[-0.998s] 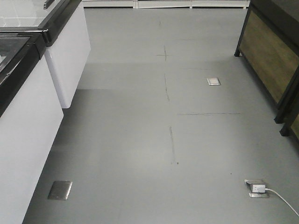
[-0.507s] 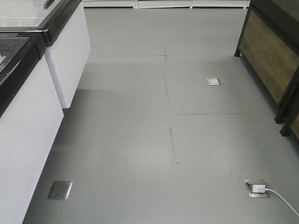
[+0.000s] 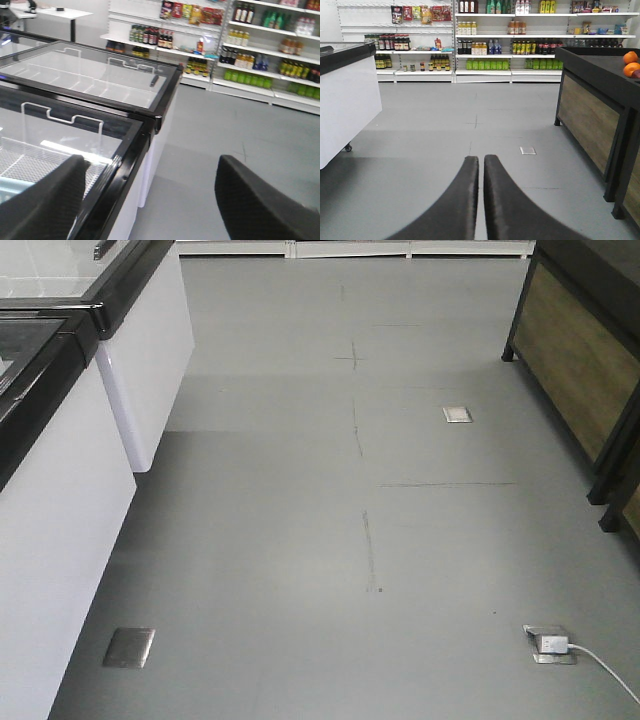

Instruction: Left arm holds basket, right arm returns cookies

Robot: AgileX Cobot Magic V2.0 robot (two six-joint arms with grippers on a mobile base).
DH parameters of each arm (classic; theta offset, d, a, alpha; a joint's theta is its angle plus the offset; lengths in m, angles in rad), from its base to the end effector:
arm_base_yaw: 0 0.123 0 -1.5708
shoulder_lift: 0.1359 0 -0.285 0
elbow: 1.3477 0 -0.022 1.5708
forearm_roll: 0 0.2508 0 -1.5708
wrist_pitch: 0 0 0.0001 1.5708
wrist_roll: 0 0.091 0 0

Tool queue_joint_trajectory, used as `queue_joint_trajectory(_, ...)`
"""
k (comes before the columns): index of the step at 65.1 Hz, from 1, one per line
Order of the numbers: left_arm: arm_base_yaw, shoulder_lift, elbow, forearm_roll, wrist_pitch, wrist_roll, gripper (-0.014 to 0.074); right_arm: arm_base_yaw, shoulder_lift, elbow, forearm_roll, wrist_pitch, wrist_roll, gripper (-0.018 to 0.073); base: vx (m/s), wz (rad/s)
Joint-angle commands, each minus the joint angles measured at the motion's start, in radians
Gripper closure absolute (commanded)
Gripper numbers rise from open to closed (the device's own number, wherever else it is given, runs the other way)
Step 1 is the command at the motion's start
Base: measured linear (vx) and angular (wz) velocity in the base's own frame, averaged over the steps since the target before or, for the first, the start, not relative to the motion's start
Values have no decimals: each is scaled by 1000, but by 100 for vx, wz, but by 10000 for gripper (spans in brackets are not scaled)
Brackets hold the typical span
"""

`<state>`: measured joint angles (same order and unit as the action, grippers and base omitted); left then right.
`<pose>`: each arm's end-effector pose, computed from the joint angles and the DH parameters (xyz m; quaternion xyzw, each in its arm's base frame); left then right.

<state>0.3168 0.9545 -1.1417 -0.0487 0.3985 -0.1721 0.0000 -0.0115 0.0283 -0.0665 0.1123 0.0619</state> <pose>0.1849 0.0588 0.4536 -0.1916 0.7245 0.0260 0.6616 0.0567 -0.0007 0.1941 0.0011 0.7217 -0.0041 0.6922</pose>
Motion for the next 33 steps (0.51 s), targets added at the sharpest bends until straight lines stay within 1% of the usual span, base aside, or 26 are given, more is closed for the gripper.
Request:
queue_joint_trajectory(1, 68, -32, -28, -13, -69, -94, 74, -1, -13, 18, -8, -68, -4, 565, 0, 0)
queue_joint_trajectory(5, 119, -39, -28, -31, -69, -168, 74, -1, -13, 18, -8, -68, -4, 565, 0, 0)
queue_joint_trajectory(11, 178, -54, -28, -50, -70, -253, 74, -1, -13, 18, -8, -68, -4, 565, 0, 0)
queue_joint_trajectory(22, 259, -54, -27, -108, -67, -344, 74, -1, -13, 18, -8, -68, -4, 565, 0, 0)
queue_joint_trajectory(28, 300, -53, -4, -179, -81, -397, 78, -1, -13, 18, -8, -68, -4, 565, 0, 0)
queue_joint_trajectory(33, 339, -53, 38, -270, -113, -428, 85, -1, -13, 18, -8, -68, -4, 565, 0, 0)
